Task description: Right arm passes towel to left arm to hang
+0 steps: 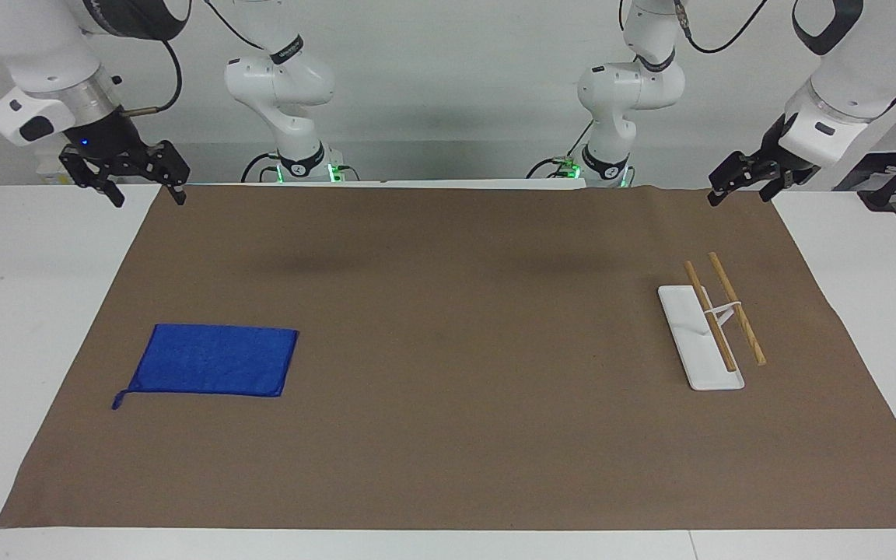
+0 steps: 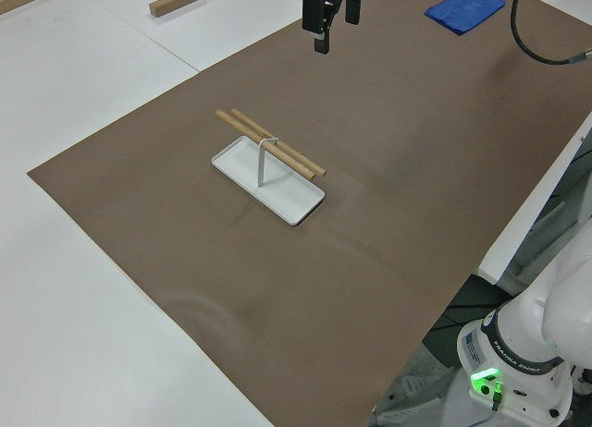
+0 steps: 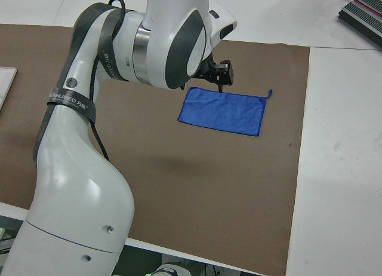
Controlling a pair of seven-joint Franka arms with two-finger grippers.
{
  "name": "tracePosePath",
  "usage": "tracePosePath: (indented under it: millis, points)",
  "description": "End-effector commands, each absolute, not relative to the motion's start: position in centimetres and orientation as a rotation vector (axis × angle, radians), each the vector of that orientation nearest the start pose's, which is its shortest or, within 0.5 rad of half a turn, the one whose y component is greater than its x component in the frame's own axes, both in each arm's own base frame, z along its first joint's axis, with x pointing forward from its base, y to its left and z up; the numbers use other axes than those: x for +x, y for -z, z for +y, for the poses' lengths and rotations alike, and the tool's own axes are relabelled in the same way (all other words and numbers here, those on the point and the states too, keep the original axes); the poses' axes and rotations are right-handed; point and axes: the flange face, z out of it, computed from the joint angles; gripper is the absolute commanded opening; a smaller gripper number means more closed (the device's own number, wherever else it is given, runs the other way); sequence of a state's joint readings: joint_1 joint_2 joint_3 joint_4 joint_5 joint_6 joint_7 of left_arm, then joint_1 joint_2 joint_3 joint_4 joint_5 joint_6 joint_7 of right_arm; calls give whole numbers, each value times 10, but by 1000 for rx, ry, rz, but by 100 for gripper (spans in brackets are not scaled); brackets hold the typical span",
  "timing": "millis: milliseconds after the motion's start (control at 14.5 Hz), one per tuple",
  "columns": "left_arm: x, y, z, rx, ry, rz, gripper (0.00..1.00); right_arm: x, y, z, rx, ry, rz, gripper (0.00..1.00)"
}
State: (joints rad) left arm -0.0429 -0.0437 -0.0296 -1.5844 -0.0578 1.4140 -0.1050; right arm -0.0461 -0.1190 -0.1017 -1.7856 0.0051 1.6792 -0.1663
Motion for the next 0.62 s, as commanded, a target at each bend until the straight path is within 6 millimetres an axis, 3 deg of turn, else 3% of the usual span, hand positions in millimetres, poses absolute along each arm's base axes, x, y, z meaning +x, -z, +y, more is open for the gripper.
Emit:
tracePosePath:
  millis: [0, 276, 552]
  points:
    - [517, -629, -42, -3191, -194, -50, 100, 519, -533, -90, -3132, 64, -70, 100]
    - [517, -629, -42, -3191, -194, -50, 100, 544, -435, -101, -3152, 152, -187, 100]
    - [517, -629, -41, -3191, -194, -52, 100, 554, -375, -116, -3164, 169, -272, 98]
